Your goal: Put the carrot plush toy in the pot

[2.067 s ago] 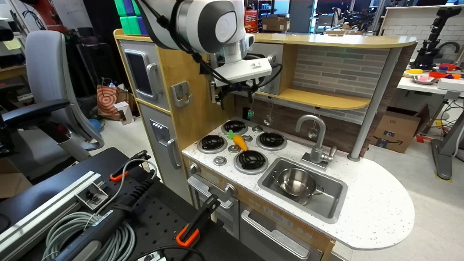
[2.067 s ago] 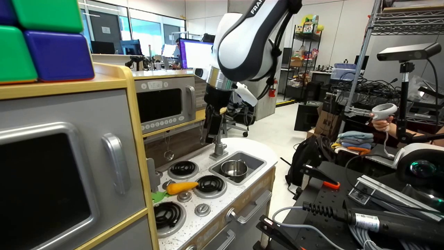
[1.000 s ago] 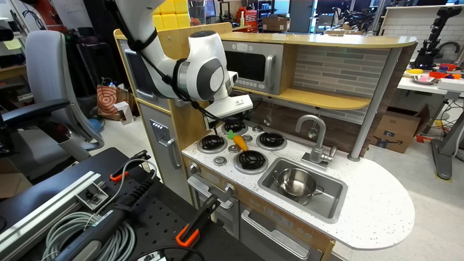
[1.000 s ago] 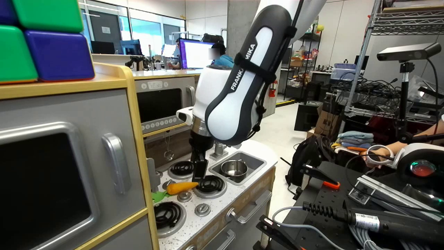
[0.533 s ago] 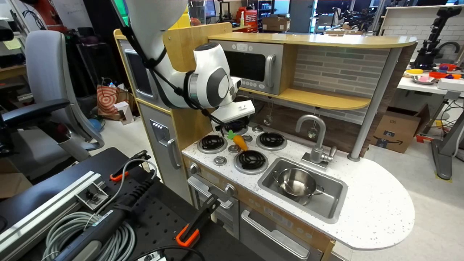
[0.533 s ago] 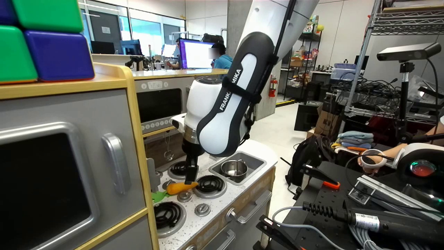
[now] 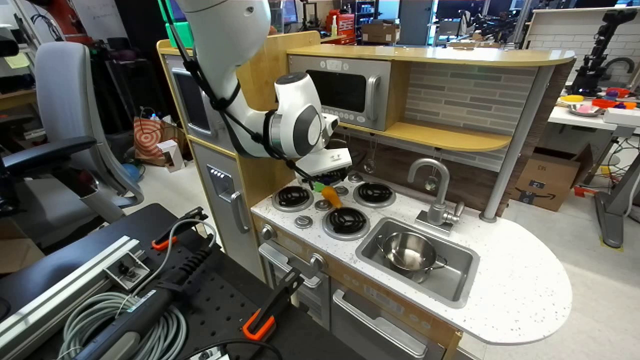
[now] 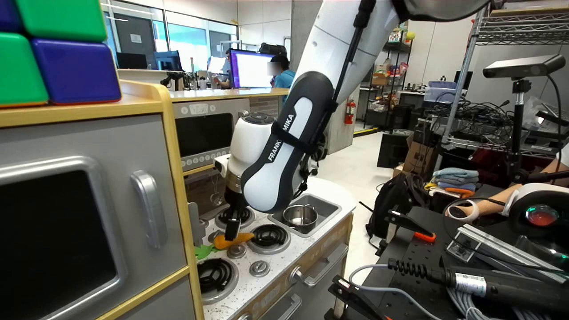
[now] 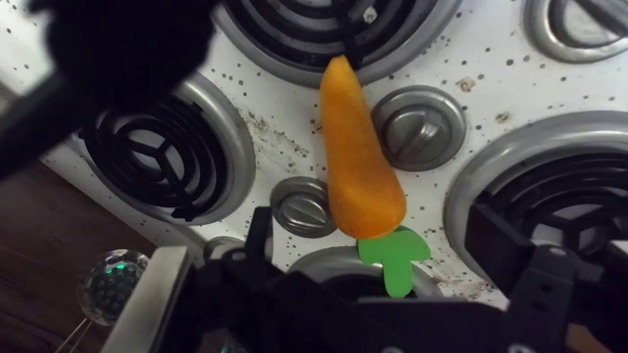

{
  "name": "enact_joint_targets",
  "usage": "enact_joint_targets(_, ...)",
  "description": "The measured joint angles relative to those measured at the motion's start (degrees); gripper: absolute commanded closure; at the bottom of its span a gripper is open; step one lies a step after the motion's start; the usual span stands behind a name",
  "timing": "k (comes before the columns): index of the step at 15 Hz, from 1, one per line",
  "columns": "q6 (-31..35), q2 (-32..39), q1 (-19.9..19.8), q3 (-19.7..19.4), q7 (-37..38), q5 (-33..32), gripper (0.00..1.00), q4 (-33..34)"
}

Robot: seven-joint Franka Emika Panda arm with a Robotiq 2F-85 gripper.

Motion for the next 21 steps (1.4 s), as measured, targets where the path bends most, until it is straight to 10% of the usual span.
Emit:
enact_joint_targets(9,-4.6,7.5,0.9,0.0,5.8,0.0,0.01,11.7)
enact_joint_targets(10,-5.3,8.2,1.1,0.0,6.2,0.1,0.26,12.7)
enact_joint_targets(12,-6.3,9.5,1.3,0.0,6.8,0.1,0.29,14.6)
enact_joint_targets(21,-8.1,13.1,0.7,-0.2,8.5,0.4,0.97,18.9)
